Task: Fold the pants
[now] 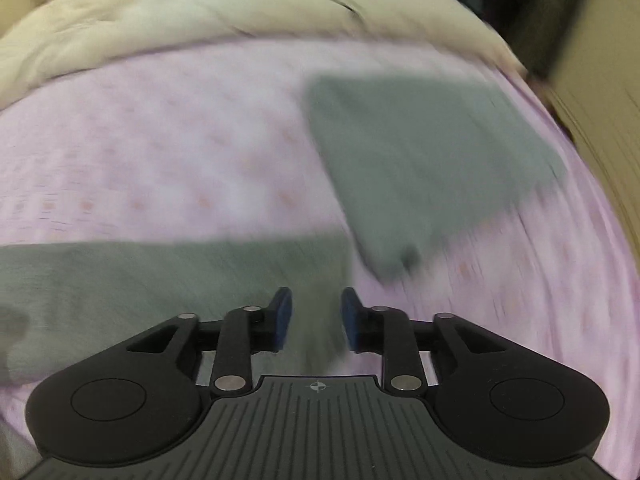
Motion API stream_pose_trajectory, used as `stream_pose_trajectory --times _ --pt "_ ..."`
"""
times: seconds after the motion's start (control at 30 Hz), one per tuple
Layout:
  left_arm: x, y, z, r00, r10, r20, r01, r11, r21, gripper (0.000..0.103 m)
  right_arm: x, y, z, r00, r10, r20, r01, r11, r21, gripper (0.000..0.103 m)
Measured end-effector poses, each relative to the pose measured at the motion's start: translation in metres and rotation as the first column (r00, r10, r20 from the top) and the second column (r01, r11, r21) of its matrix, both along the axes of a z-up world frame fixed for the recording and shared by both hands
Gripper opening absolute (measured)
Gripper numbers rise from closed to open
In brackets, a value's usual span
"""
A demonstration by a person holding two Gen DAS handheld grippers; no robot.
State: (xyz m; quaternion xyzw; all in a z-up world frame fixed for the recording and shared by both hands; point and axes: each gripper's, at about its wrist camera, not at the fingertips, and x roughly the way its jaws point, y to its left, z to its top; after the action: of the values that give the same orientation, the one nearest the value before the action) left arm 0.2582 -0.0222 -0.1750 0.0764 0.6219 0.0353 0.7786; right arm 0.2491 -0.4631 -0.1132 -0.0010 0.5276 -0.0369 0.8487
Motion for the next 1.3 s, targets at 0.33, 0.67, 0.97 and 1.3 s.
stream_pose_trajectory --times 0.33,0.67,0.97,1.3 --pt "0.002 0.013 0.003 1.000 -0.011 0.001 0.011 0.999 -0.043 0.048 0.084 0.083 -0.045 0.839 0.534 -0.101 -0.527 0.845 0.087 0.035" --pt "0.023 0.043 0.029 0.999 0.046 0.018 -0.043 0.992 -0.114 0.046 0.089 0.154 -0.081 0.574 0.783 -0.240 -0.779 0.612 0.135 0.016" --pt "0.066 0.055 0.056 0.987 0.157 0.042 -0.138 0.948 -0.285 0.046 -0.014 0.171 -0.017 0.545 0.835 -0.081 -0.838 0.544 -0.028 0.005" --pt "0.063 0.049 0.030 0.965 0.239 -0.107 -0.261 0.912 -0.317 0.047 -0.124 0.190 -0.002 0.519 0.851 -0.081 -0.855 0.515 -0.070 0.005"
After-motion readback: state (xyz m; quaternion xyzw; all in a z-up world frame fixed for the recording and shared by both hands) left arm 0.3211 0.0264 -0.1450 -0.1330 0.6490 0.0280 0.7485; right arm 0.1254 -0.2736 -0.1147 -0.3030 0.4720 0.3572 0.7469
